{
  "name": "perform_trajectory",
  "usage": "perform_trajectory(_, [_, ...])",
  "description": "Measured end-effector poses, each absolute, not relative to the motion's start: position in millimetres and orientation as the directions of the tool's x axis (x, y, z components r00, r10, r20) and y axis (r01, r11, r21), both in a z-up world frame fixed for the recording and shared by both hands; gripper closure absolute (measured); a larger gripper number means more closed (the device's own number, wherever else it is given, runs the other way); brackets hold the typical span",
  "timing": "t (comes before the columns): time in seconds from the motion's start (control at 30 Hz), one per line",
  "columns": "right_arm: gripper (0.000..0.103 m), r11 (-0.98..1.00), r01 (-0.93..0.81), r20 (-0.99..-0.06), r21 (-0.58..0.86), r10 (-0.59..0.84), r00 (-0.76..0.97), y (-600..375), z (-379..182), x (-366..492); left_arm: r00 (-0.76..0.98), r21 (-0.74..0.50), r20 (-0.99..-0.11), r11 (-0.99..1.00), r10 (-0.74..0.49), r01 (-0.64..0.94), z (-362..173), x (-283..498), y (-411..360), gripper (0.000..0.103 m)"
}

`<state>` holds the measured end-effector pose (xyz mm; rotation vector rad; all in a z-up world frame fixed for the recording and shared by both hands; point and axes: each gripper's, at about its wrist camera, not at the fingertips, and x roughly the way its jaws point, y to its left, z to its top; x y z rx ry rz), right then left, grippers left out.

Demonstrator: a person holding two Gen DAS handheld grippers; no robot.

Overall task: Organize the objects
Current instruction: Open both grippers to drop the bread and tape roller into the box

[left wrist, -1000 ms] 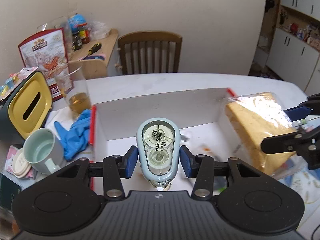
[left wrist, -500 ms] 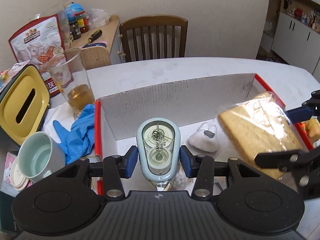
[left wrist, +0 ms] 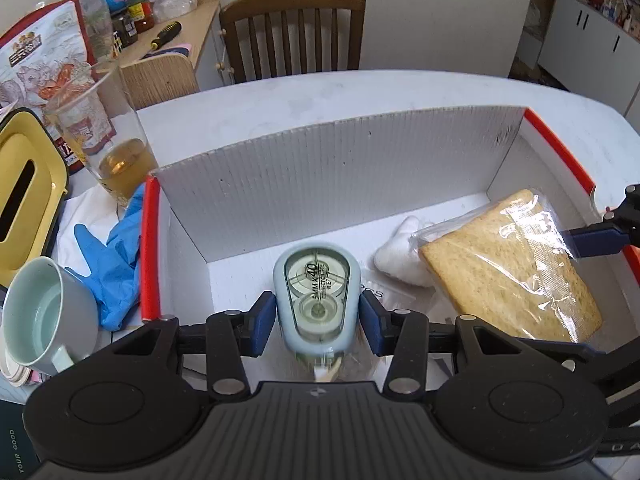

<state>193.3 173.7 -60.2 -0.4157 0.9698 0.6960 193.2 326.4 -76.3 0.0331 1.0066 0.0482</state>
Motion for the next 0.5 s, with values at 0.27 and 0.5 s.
perform_trajectory(0.27, [0.029,0.677,-0.733,-0.865,-0.065,0.328,0.38,183.4,-66.9,187.9,0.494,0.035,-0.869,0.999,0.039,-0.017,-79.7,196.3,325.1,0.058])
perform_trajectory(0.5, [0.025,0.683,-0.728,-0.865,-0.055,0.332,0.377,181.1,-65.3,189.1,0.477,0.024,-0.878,1.0,0.026,-0.01,-80.2,198.1,325.4,0.053])
